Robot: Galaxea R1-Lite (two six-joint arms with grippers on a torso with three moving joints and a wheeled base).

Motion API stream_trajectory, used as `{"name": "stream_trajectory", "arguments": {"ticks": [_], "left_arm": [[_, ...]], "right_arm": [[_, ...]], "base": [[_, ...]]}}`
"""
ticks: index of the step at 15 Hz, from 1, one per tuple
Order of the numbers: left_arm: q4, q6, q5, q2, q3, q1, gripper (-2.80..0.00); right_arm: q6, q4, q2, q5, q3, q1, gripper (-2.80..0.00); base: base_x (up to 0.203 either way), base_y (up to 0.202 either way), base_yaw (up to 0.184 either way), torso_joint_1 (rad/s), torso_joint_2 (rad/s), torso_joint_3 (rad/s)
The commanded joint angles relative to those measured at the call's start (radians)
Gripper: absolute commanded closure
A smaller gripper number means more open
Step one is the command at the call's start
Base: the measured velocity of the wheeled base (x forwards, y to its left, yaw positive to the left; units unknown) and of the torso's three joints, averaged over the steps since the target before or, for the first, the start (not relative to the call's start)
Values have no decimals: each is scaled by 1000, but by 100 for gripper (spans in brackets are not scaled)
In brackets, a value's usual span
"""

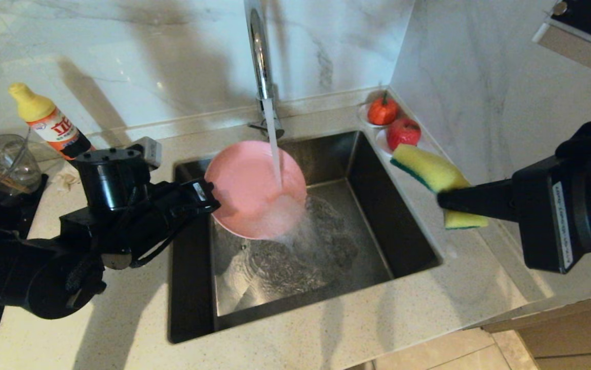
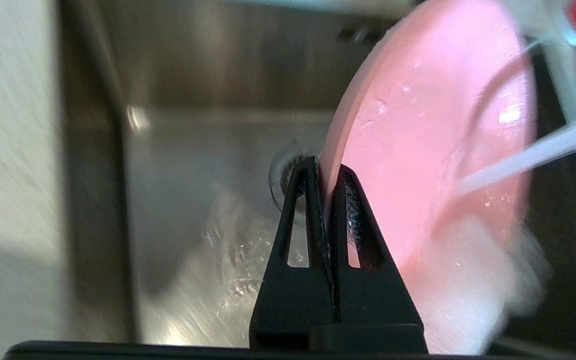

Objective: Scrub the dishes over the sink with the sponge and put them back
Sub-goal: Rinse the plate

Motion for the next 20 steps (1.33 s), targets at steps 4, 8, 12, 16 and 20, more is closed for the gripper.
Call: {"name": "stream_trajectory", "arguments": {"ticks": [4, 8, 12, 16, 20], "left_arm": [[-263, 284, 99, -49, 182, 3, 0], [-553, 481, 125, -12, 270, 52, 0], [-623, 605, 147, -29, 249, 84, 0], [-680, 722, 146, -106, 270, 87, 0], [-680, 765, 135, -203, 277, 85, 0]], "right_arm": [[11, 3, -2, -1, 1, -5, 0], [29, 2, -2, 0, 18, -5, 0], [31, 2, -5, -1, 21, -5, 0], [29, 2, -7, -1, 20, -5, 0], [29, 0, 6, -1, 14, -5, 0]], "base": [[0, 0, 0, 0, 0, 0], [0, 0, 0, 0, 0, 0], [0, 0, 0, 0, 0, 0], [0, 0, 0, 0, 0, 0], [0, 0, 0, 0, 0, 0]]}}
